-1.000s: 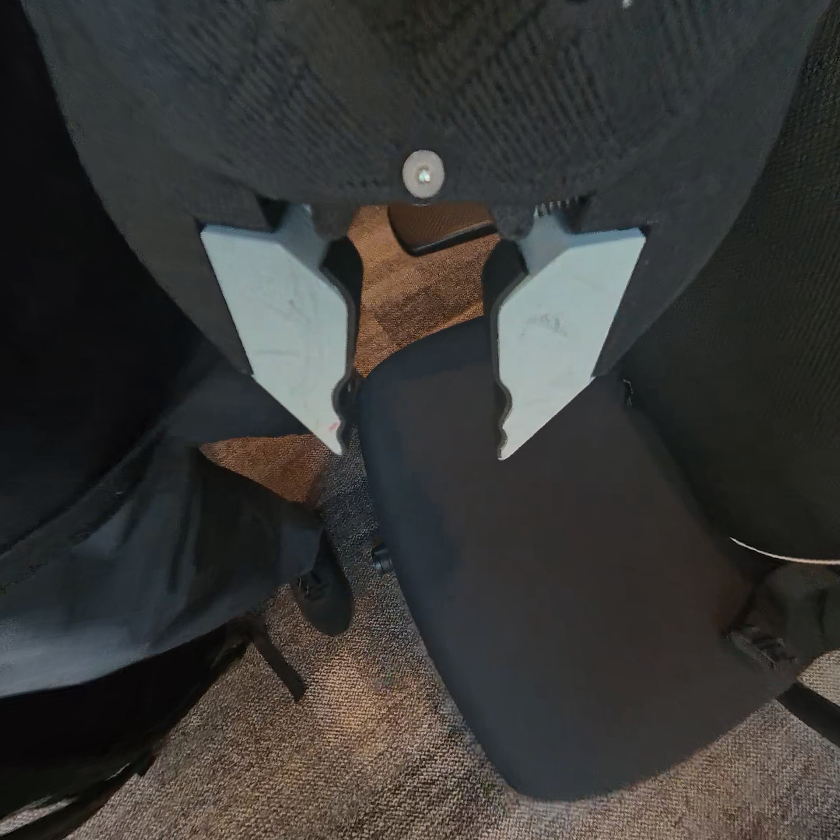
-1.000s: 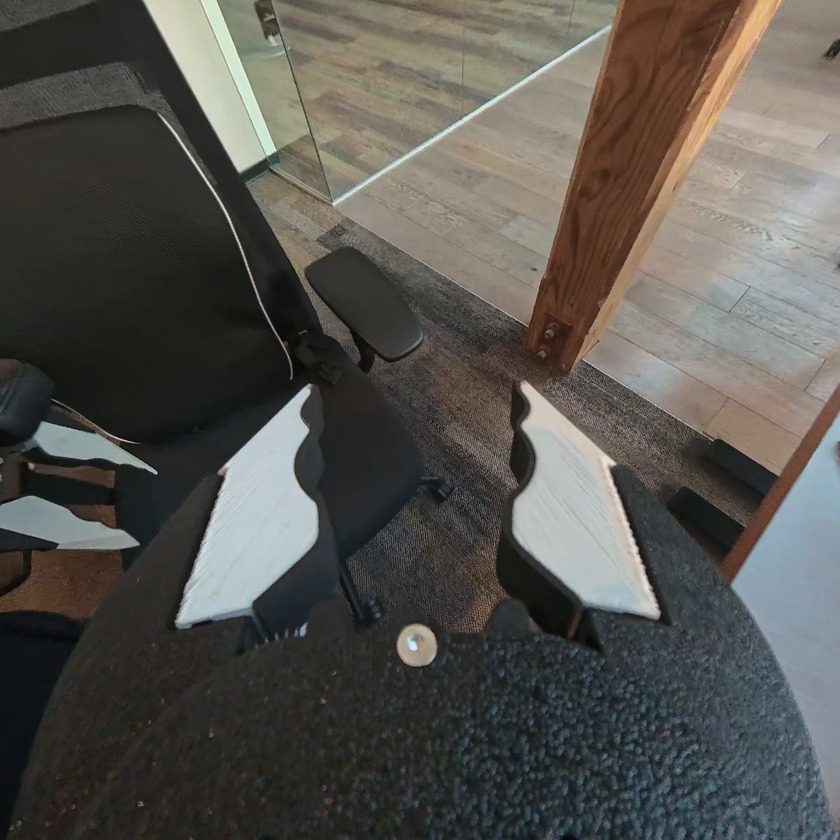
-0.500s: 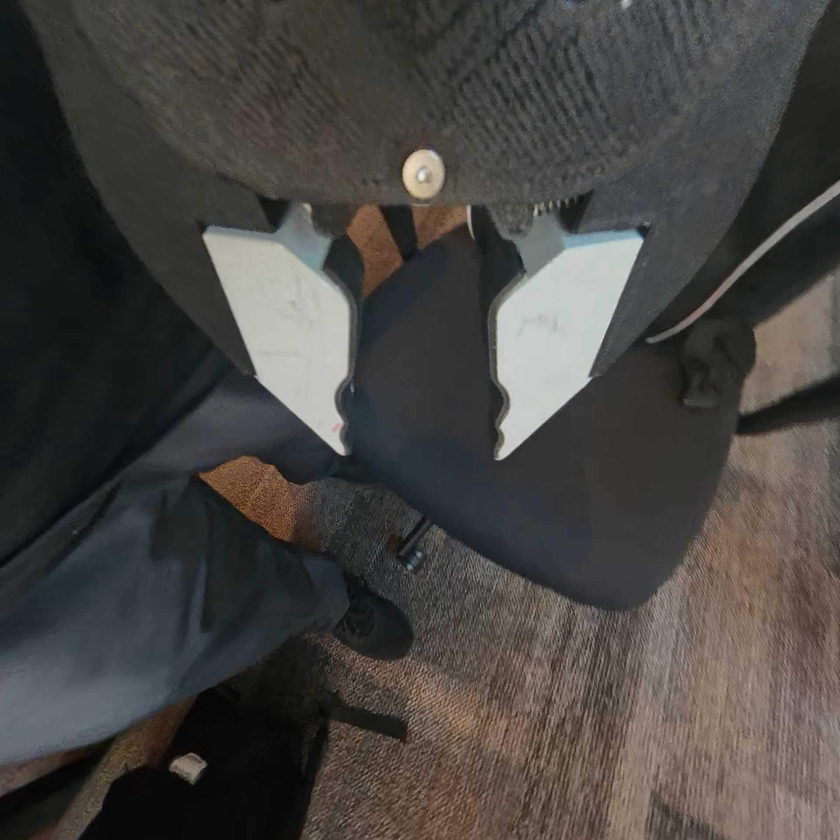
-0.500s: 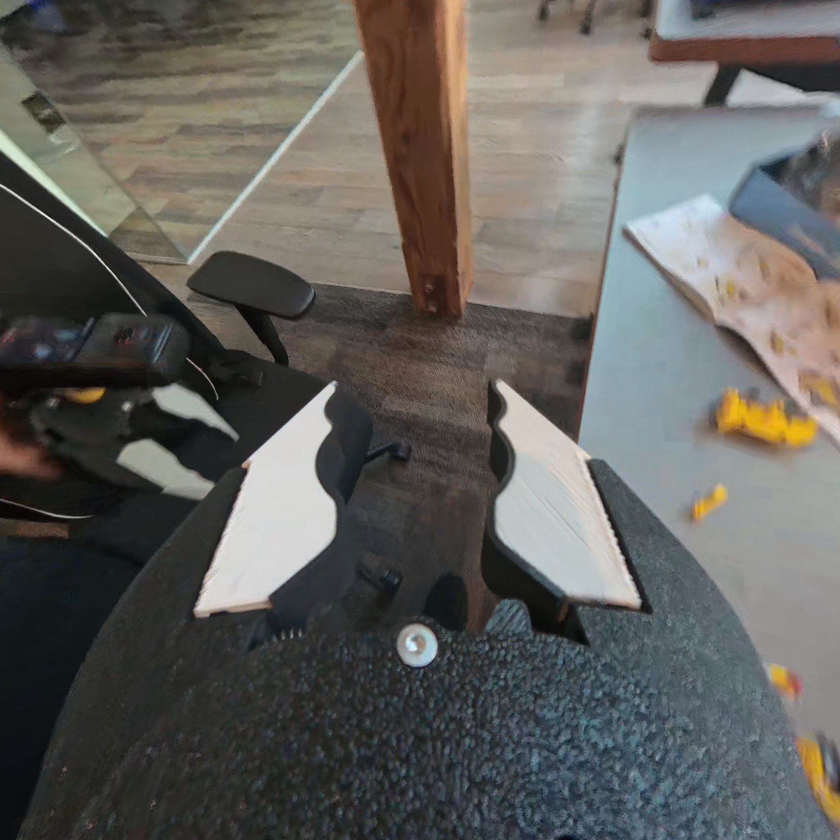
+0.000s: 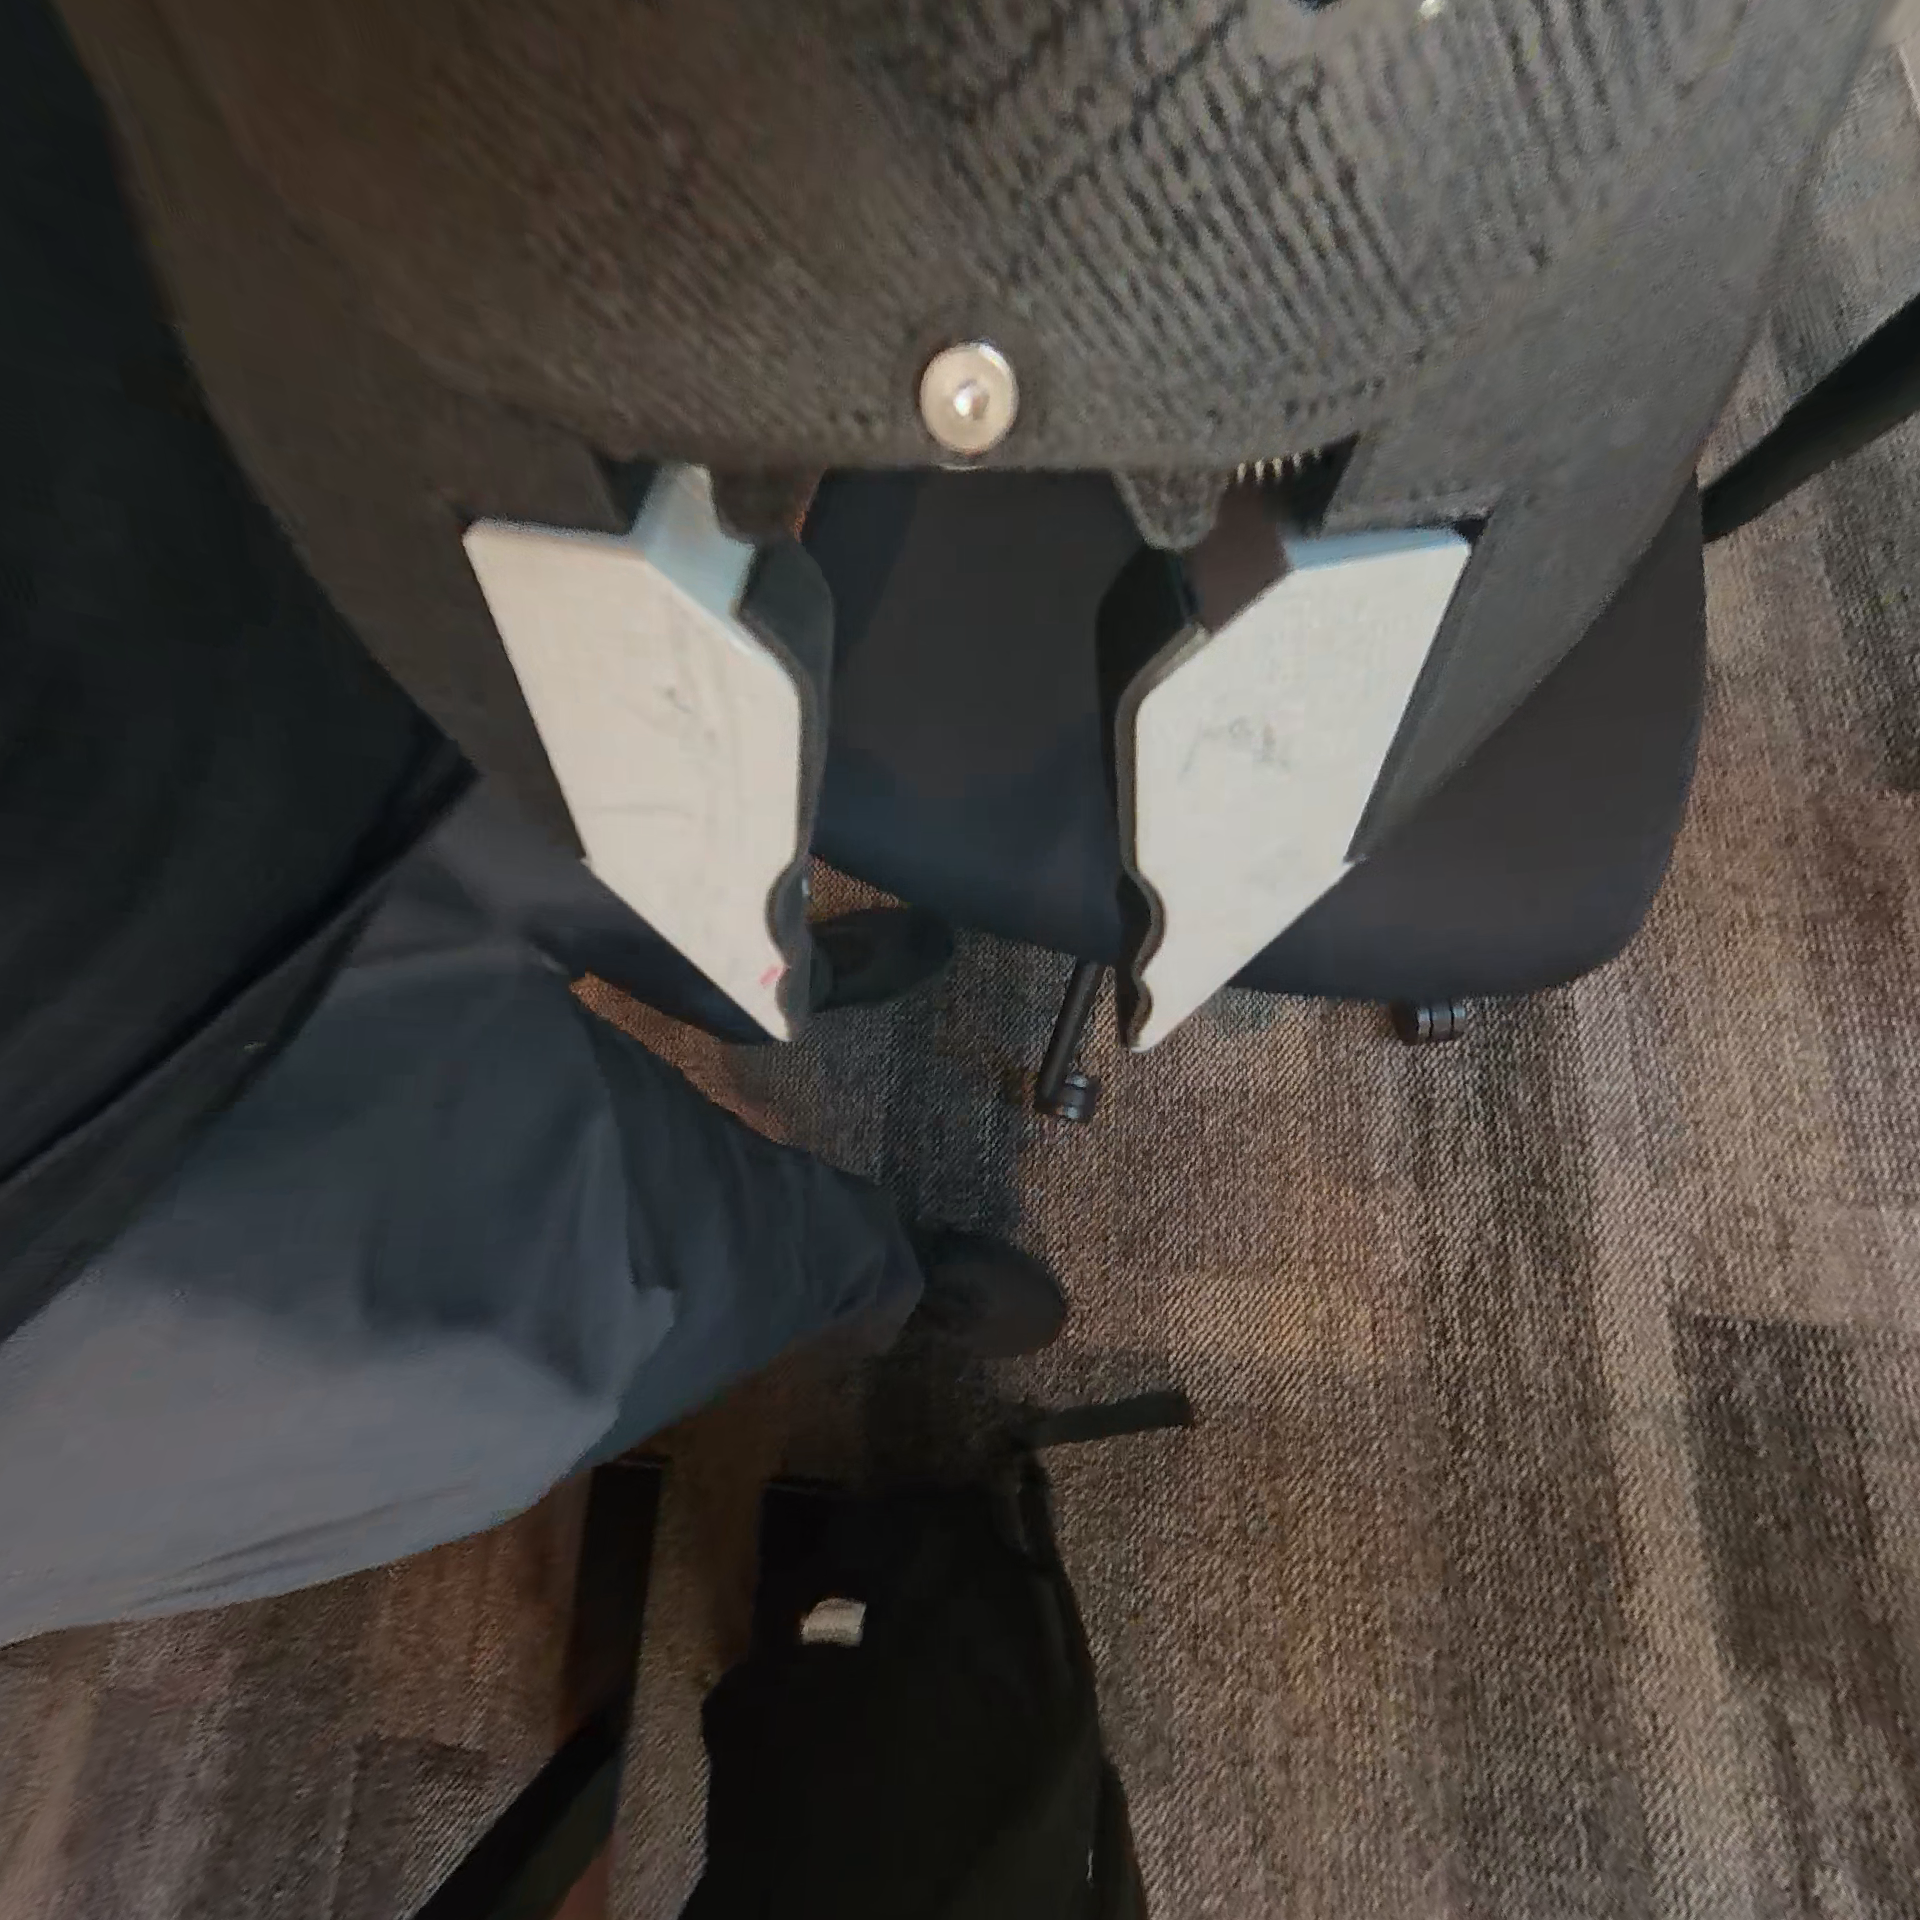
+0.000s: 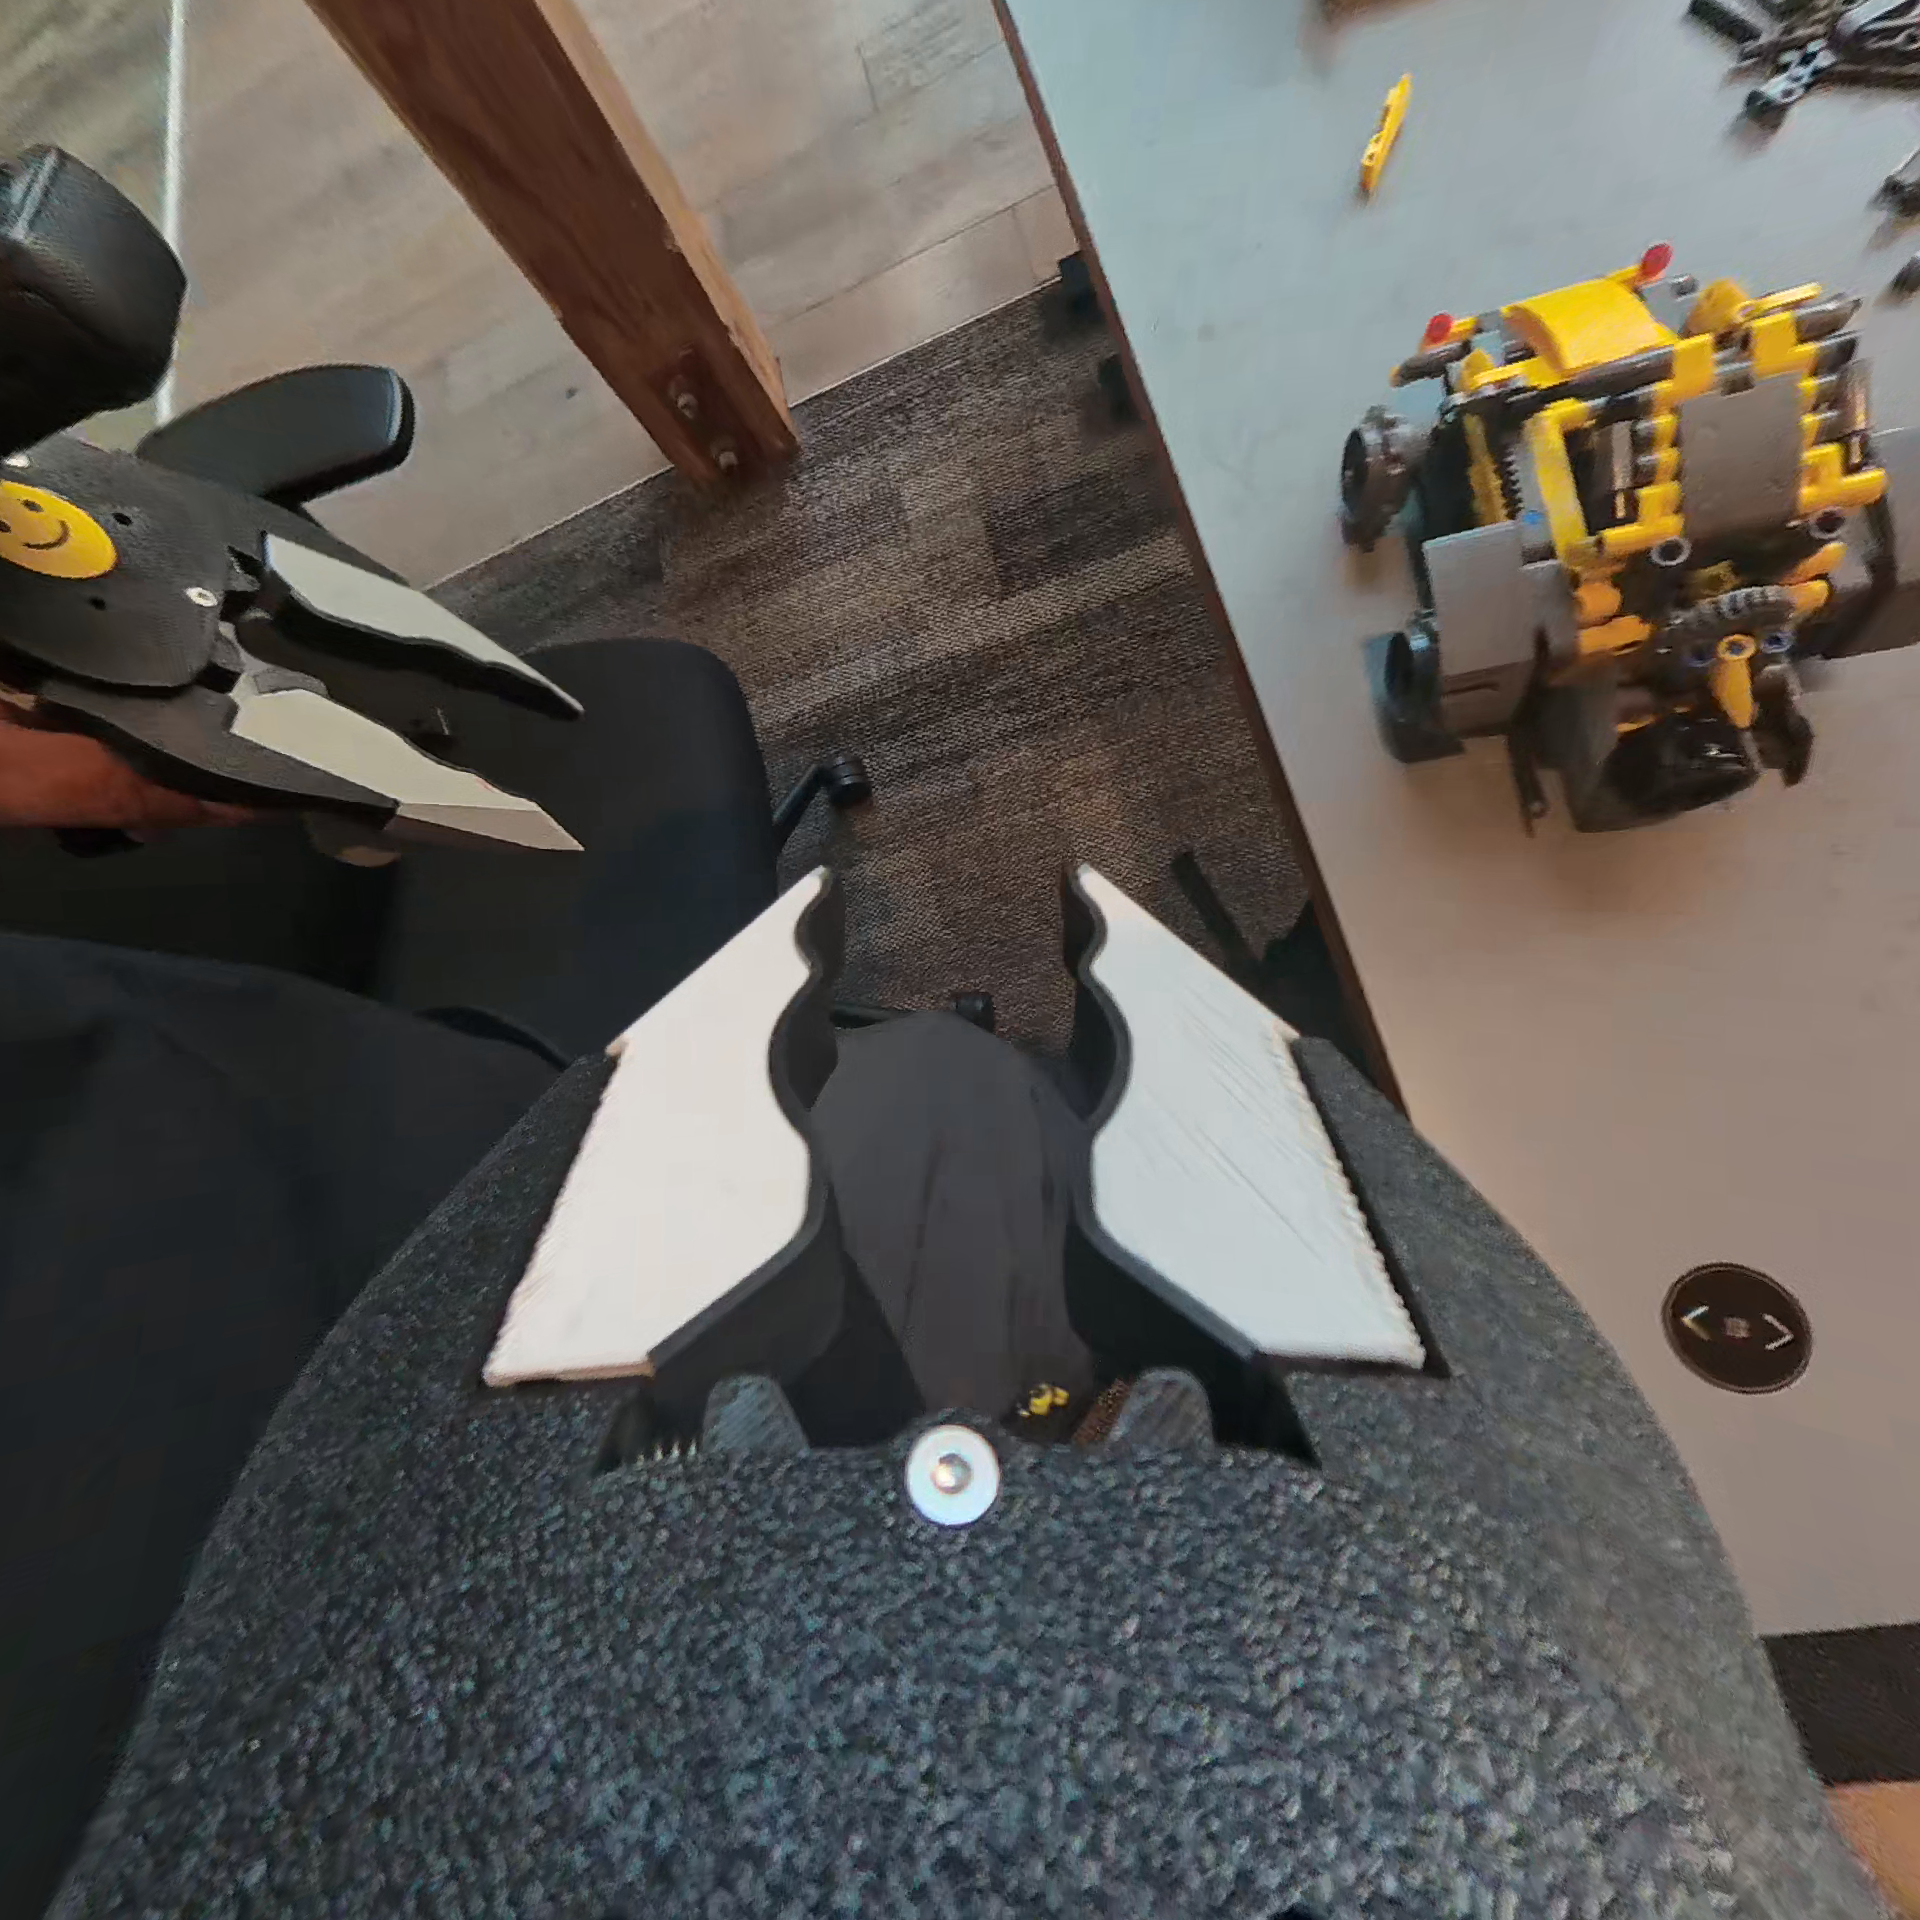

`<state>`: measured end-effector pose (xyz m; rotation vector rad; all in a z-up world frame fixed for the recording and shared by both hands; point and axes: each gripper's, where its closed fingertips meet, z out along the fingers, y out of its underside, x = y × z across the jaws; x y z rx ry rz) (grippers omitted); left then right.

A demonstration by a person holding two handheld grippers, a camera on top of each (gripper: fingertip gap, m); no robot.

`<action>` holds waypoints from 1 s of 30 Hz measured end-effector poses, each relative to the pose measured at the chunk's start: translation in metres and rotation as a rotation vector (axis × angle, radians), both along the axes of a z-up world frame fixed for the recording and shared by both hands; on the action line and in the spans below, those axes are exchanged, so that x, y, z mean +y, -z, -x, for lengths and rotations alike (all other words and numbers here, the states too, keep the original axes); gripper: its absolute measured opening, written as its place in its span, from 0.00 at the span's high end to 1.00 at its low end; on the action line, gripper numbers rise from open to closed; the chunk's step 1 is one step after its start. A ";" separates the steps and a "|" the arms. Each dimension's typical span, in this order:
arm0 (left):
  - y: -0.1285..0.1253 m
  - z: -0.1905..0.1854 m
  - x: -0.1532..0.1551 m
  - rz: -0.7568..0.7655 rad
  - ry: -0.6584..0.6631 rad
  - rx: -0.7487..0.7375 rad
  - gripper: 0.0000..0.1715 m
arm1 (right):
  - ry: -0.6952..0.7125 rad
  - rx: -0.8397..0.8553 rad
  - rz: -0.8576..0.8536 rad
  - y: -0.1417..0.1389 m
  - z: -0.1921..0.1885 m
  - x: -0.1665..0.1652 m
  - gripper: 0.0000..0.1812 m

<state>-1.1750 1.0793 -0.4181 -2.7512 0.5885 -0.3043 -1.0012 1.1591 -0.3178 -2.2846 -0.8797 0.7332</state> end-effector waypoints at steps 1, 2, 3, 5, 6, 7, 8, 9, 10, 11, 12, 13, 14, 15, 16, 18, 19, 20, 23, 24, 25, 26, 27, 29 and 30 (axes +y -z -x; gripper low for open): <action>-0.002 0.000 0.005 -0.008 0.006 0.004 0.67 | -0.003 0.003 0.000 -0.001 0.002 0.004 0.77; -0.004 0.001 0.012 -0.017 0.007 0.012 0.67 | -0.013 0.010 -0.001 -0.003 0.006 0.008 0.77; -0.008 0.004 0.020 -0.027 0.004 0.016 0.67 | -0.024 0.015 -0.008 -0.005 0.013 0.013 0.77; -0.019 0.013 0.042 -0.056 -0.011 0.013 0.67 | -0.060 0.035 -0.016 -0.010 0.033 0.021 0.78; -0.025 0.021 0.055 -0.074 -0.022 0.013 0.67 | -0.083 0.047 -0.015 -0.011 0.045 0.026 0.78; -0.032 0.032 0.069 -0.093 -0.040 0.016 0.67 | -0.111 0.059 -0.011 -0.012 0.059 0.030 0.78; -0.039 0.044 0.084 -0.110 -0.062 0.021 0.67 | -0.145 0.072 -0.006 -0.014 0.073 0.035 0.78; -0.046 0.058 0.100 -0.126 -0.088 0.022 0.67 | -0.181 0.086 -0.007 -0.016 0.089 0.041 0.78; -0.054 0.074 0.116 -0.141 -0.118 0.021 0.67 | -0.223 0.101 -0.012 -0.019 0.106 0.048 0.77; -0.062 0.091 0.133 -0.156 -0.152 0.022 0.67 | -0.269 0.116 -0.020 -0.022 0.124 0.055 0.77; -0.071 0.109 0.150 -0.172 -0.188 0.026 0.67 | -0.316 0.129 -0.029 -0.026 0.142 0.064 0.77; -0.080 0.129 0.166 -0.189 -0.226 0.031 0.67 | -0.366 0.140 -0.036 -0.029 0.160 0.073 0.77; -0.088 0.148 0.183 -0.203 -0.265 0.030 0.67 | -0.414 0.151 -0.041 -0.032 0.177 0.082 0.77; -0.096 0.166 0.199 -0.210 -0.303 0.020 0.67 | -0.457 0.160 -0.041 -0.035 0.193 0.092 0.77; -0.103 0.183 0.215 -0.209 -0.343 0.002 0.67 | -0.492 0.169 -0.037 -0.039 0.206 0.101 0.77; -0.114 0.215 0.246 -0.176 -0.429 -0.052 0.69 | -0.542 0.188 -0.022 -0.049 0.227 0.118 0.77; -0.121 0.230 0.262 -0.160 -0.472 -0.076 0.71 | -0.563 0.203 -0.011 -0.056 0.234 0.125 0.77; -0.130 0.246 0.279 -0.155 -0.508 -0.095 0.74 | -0.586 0.221 -0.003 -0.063 0.240 0.132 0.77; -0.163 0.296 0.330 -0.189 -0.593 -0.117 0.73 | -0.648 0.246 -0.019 -0.076 0.252 0.154 0.77; -0.174 0.314 0.345 -0.205 -0.619 -0.116 0.71 | -0.651 0.252 -0.031 -0.079 0.254 0.164 0.77; -0.183 0.331 0.358 -0.221 -0.647 -0.111 0.70 | -0.640 0.260 -0.039 -0.082 0.256 0.175 0.77; -0.193 0.349 0.371 -0.237 -0.679 -0.106 0.70 | -0.621 0.275 -0.043 -0.087 0.258 0.185 0.76; -0.202 0.366 0.384 -0.248 -0.710 -0.110 0.69 | -0.597 0.298 -0.045 -0.093 0.260 0.194 0.76; -0.218 0.399 0.409 -0.261 -0.757 -0.134 0.67 | -0.547 0.345 -0.052 -0.106 0.263 0.211 0.74; -0.225 0.417 0.422 -0.270 -0.778 -0.139 0.67 | -0.522 0.358 -0.058 -0.109 0.265 0.218 0.74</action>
